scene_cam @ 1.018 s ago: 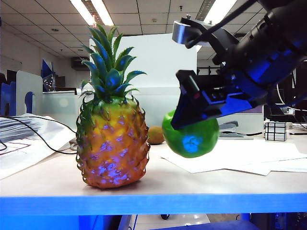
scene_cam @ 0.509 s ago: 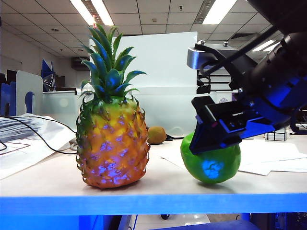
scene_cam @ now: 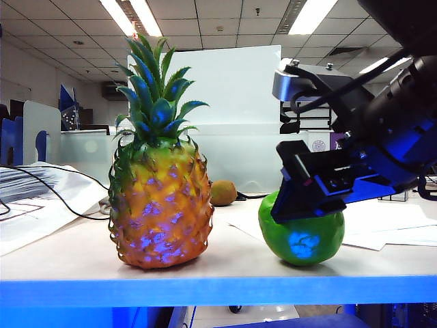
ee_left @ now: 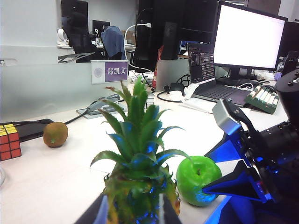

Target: Arrange all the fruits from large to small from left to right in a row.

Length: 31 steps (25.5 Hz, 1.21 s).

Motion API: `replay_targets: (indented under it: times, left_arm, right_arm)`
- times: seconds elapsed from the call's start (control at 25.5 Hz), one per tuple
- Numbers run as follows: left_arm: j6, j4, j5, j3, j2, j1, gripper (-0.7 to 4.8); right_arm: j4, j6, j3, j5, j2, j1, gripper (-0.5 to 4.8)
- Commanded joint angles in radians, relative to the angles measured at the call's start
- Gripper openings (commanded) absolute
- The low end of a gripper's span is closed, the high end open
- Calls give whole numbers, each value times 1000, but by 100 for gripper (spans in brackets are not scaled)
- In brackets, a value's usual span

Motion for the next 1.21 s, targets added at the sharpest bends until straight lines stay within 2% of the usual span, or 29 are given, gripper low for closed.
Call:
replay_targets:
  times: [0.04, 0.12, 0.2, 0.35, 0.51, 0.55, 0.67, 0.7, 1.06, 1.21]
  left_arm:
    - [-3, 13, 6, 1, 0, 0, 152]
    - [-3, 13, 6, 1, 0, 0, 152]
    - [-3, 13, 6, 1, 0, 0, 152]
    - [-3, 13, 6, 1, 0, 0, 152]
    - [-3, 13, 6, 1, 0, 0, 152]
    - [-3, 13, 6, 1, 0, 0, 152]
    - [-3, 13, 7, 1, 0, 0, 152]
    - [-3, 13, 7, 1, 0, 0, 152]
    - [-3, 13, 6, 1, 0, 0, 152]
    - [-3, 13, 6, 1, 0, 0, 152]
  right_arm:
    - [10, 19, -5, 2, -4, 0, 51]
    - [10, 19, -5, 2, -4, 0, 151]
    - [10, 19, -5, 2, -4, 0, 219]
    - [12, 19, -5, 3, -4, 0, 271]
    - [28, 19, -5, 26, -4, 0, 285]
    - [34, 19, -5, 31, -4, 0, 307]
    - [53, 20, -5, 32, -4, -1, 455]
    - [56, 23, -5, 32, -4, -3, 474]
    - [70, 22, -5, 32, -4, -5, 473]
    - [133, 21, -5, 40, -4, -11, 479]
